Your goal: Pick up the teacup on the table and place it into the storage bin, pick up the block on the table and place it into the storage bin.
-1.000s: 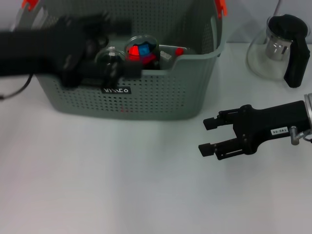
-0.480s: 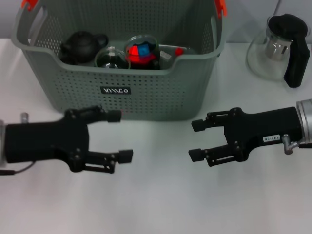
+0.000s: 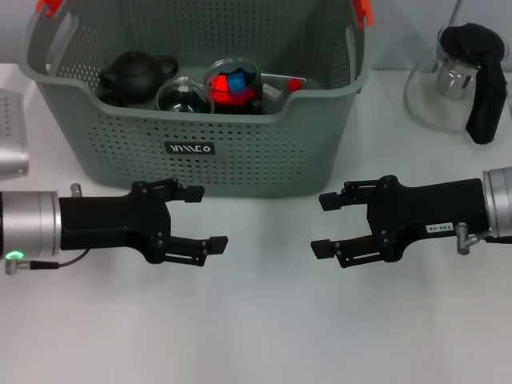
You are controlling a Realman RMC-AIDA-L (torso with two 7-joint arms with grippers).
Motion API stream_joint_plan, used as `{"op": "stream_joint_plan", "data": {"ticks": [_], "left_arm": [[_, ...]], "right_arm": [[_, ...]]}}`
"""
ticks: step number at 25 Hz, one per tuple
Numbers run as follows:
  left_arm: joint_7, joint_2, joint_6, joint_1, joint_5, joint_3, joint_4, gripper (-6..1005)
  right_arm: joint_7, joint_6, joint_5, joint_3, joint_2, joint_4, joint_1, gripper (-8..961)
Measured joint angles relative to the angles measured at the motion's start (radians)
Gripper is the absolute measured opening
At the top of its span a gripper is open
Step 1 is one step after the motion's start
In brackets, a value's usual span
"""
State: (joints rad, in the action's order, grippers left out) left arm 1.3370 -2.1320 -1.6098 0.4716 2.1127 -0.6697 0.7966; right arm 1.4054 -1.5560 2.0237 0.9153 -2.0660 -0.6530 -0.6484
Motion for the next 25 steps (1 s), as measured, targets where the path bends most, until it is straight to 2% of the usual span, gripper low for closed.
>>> {"op": "stream_joint_plan", "data": {"ticks": [8, 25], "left_arm": [[-0.003, 0.007, 0.013, 0.011, 0.002, 0.002, -0.020, 963], [-0.002, 0.001, -0.029, -0.001, 0.063, -0.010, -0.049, 963]], "right_arm": [[-0.049, 0.075, 0.001, 0.016, -0.018, 0.053, -0.005, 832], [-0.082, 0.121, 0.000, 0.070, -0.032, 0.076, -0.009, 832]]}}
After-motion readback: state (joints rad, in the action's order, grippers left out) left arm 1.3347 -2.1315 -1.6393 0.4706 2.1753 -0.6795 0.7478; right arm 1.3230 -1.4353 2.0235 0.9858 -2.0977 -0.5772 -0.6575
